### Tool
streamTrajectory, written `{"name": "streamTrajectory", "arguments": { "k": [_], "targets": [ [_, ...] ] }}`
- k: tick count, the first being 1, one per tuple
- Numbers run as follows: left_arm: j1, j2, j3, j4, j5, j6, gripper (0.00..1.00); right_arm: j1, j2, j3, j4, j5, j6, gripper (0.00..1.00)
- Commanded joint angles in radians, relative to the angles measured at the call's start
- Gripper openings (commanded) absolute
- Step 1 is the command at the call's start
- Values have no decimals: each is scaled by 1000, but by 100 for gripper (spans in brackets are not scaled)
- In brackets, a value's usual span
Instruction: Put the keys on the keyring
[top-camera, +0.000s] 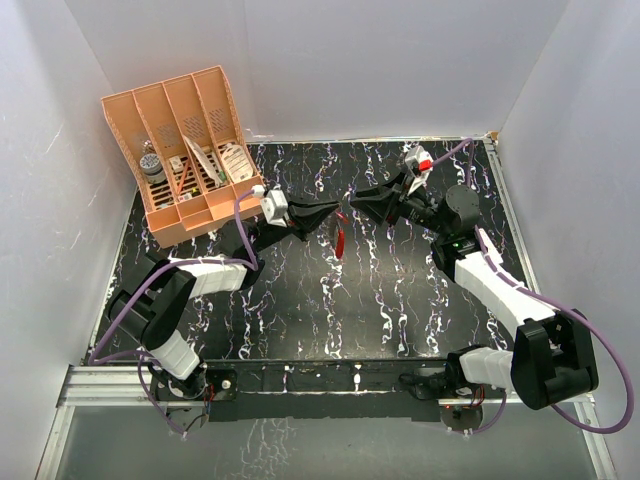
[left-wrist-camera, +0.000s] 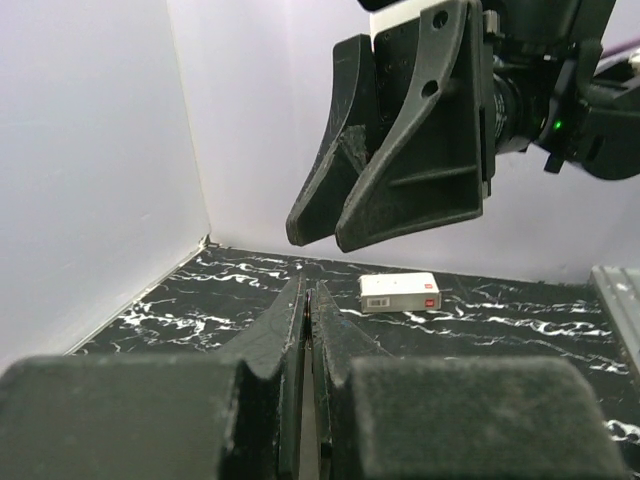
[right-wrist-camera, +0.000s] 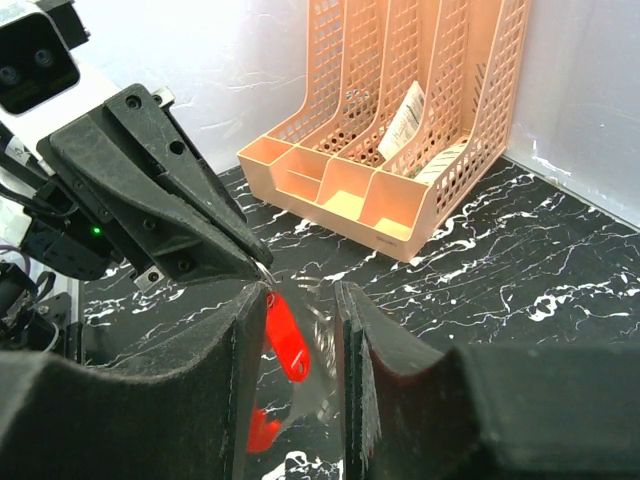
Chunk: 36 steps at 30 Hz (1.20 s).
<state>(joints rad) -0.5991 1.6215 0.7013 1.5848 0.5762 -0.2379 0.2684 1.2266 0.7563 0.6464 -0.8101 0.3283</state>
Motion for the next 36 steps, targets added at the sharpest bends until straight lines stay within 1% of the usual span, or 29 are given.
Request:
{"name": "streamTrajectory", "arguments": {
  "k": [1,10,21,28,36],
  "targets": [
    [-5,-57,0,202,34,139,0,0,-26,9,-4,35,-32,32],
    [-5,-31,33,202,45,136,0,-2,-42,6,-52,38,-73,31],
    [-4,-30,70,202,72,100,0,-9,-60,-20,-26,14,-134,32],
    [-4,-35,74,202,64,76,0,-9,-59,-17,17,-17,-119,32],
    [-4,-18,120,202,48,23,0,-9,-17,46,50,-79,-82,33]
  ]
}}
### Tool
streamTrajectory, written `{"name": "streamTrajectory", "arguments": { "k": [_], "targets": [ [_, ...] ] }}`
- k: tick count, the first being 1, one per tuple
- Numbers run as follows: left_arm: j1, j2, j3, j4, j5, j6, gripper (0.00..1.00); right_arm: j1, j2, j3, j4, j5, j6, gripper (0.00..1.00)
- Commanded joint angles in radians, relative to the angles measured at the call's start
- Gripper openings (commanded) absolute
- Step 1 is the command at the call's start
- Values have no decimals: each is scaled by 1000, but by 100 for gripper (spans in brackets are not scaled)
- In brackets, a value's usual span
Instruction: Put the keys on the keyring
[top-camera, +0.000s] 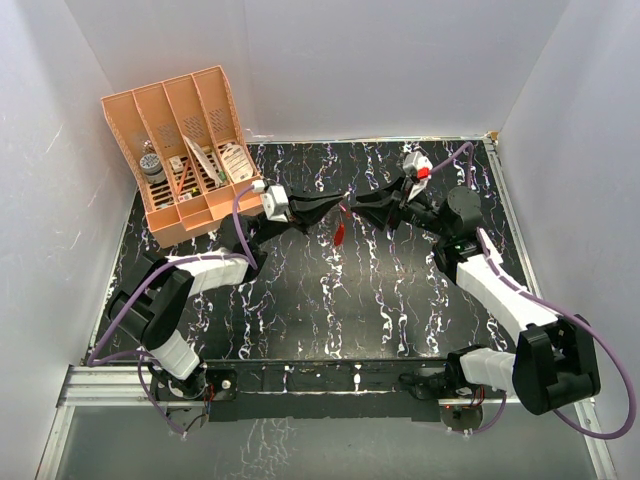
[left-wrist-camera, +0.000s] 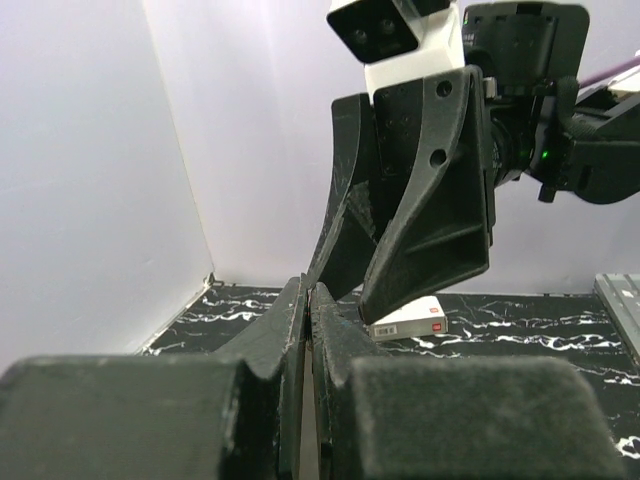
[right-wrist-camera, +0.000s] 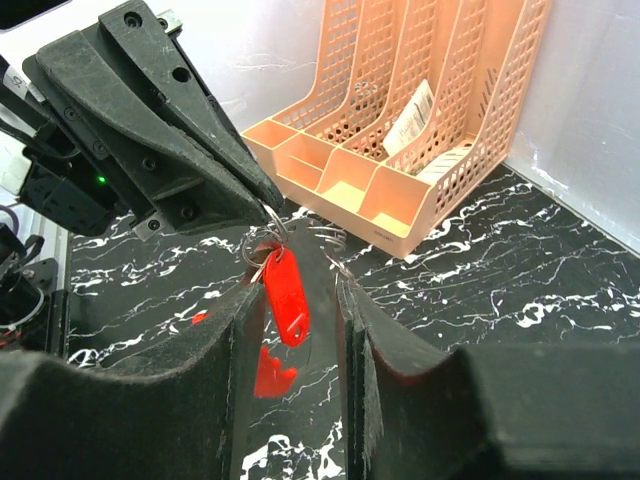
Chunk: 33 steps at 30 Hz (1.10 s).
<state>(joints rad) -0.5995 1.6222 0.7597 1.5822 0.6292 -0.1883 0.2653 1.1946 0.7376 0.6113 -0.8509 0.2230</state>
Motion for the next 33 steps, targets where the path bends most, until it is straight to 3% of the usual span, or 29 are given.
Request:
{"name": "streamTrajectory", "arguments": {
  "k": [1,20,33],
  "targets": [
    [-3,-17,68,205,-13,-34,0,-6,21,74,85,-44,26,33],
    [1,17,153,207,-43,-148,0,-33,52,202,46,-61,29,31],
    [0,39,186,206,-26,-186,0,-32,110,212,136,-143,86,27]
  ]
}}
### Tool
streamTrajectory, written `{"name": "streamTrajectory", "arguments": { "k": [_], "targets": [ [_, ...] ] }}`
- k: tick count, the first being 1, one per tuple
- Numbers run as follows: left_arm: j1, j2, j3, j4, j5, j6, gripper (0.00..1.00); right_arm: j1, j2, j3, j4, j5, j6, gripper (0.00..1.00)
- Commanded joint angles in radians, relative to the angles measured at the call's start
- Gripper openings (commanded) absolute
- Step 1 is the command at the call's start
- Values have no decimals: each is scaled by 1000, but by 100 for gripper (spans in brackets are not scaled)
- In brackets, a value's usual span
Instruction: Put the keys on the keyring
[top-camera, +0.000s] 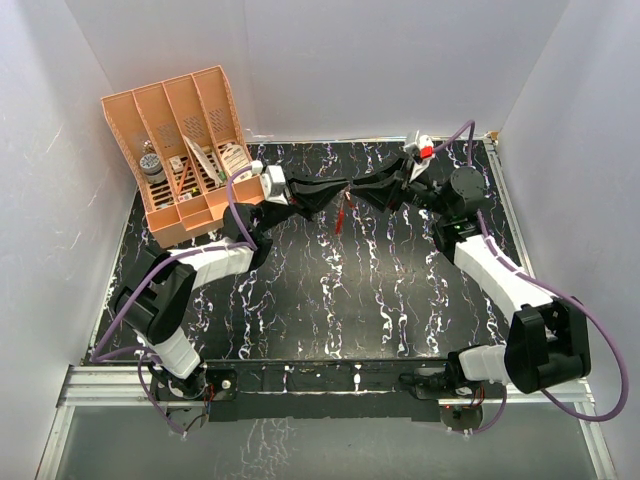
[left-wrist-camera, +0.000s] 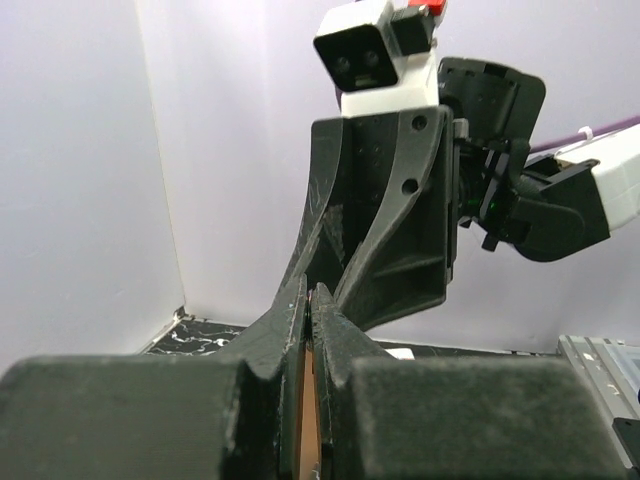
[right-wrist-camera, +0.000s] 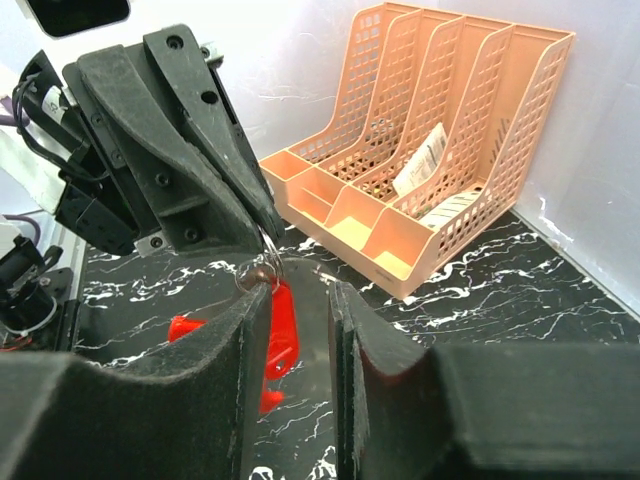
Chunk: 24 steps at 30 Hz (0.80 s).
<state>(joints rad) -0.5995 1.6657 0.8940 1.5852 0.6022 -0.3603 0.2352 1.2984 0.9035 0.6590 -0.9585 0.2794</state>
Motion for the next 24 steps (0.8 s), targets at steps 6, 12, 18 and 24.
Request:
{"name": "streamTrajectory", "arguments": {
  "k": [6,12,18,24],
  "targets": [
    [1,8,63,203,18,-29,0,-2,15,59,103,-52,37,25],
    [1,12,55,203,23,-43,0,-2,15,66,109,-66,41,23],
    [1,20,63,203,29,-50,0,-2,26,68,114,-73,50,15],
    [1,42,84,202,47,-81,0,-2,32,68,136,-77,64,8]
  ]
}}
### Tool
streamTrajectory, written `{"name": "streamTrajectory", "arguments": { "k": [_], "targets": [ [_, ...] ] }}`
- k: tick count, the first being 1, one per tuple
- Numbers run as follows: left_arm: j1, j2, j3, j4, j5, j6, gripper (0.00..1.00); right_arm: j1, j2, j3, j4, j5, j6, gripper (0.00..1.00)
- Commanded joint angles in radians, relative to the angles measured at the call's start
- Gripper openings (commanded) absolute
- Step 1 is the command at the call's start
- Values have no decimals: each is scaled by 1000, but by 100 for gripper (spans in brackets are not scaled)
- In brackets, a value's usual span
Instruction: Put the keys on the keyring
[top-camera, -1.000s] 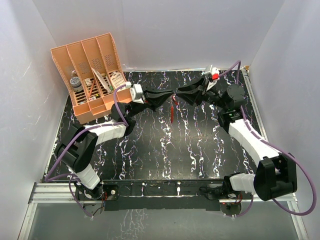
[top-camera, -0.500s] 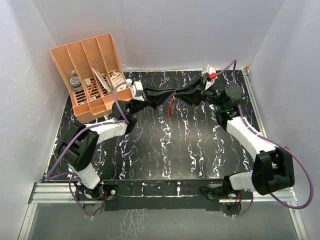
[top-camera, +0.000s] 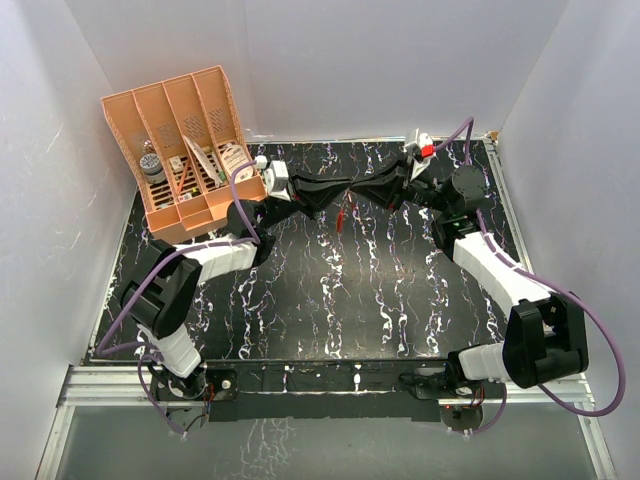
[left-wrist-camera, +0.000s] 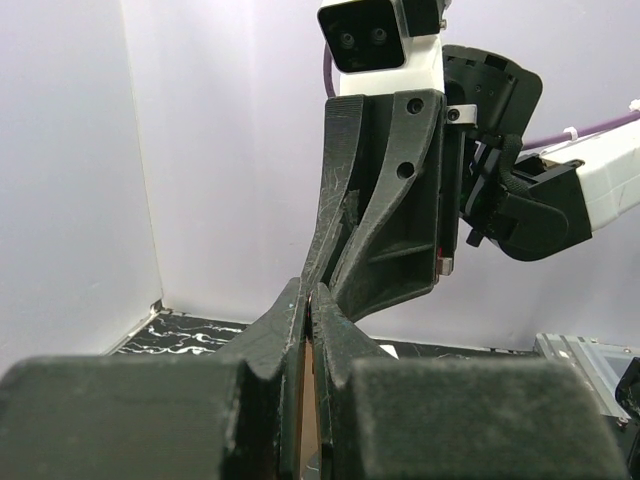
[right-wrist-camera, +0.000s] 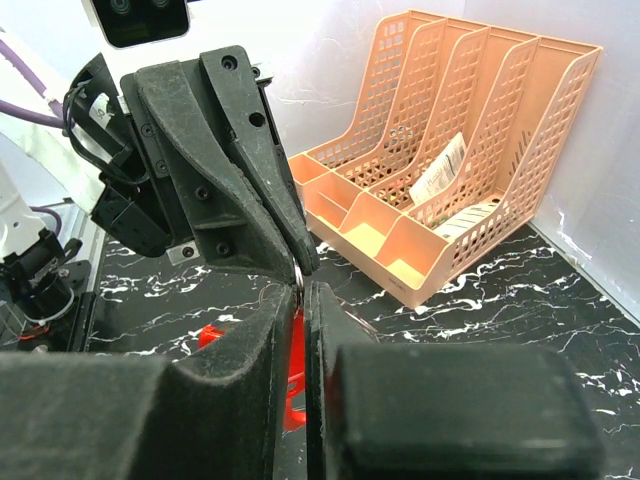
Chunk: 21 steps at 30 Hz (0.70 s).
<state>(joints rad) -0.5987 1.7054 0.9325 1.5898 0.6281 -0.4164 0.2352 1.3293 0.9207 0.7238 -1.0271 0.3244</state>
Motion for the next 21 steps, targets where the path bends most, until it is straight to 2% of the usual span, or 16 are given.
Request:
{"name": "streamTrajectory", "arguments": {
  "k": [1,4,11,15,18,21],
  "targets": [
    [-1,5,46,198,21,-27,0,-2,2,50,72,-10,19,6],
    [0,10,51,198,22,-31,0,-2,4,51,72,-15,19,0],
    [1,15,51,196,27,-45,0,-2,-10,46,61,-4,10,0],
    [10,13,31,196,21,-73,0,-2,-24,66,-36,8,-48,0],
    [14,14,13,196,23,-85,11,-2,-32,72,-108,12,-90,0],
    [13,14,1,196,22,-87,14,-2,-39,61,-117,15,-95,0]
  ]
}}
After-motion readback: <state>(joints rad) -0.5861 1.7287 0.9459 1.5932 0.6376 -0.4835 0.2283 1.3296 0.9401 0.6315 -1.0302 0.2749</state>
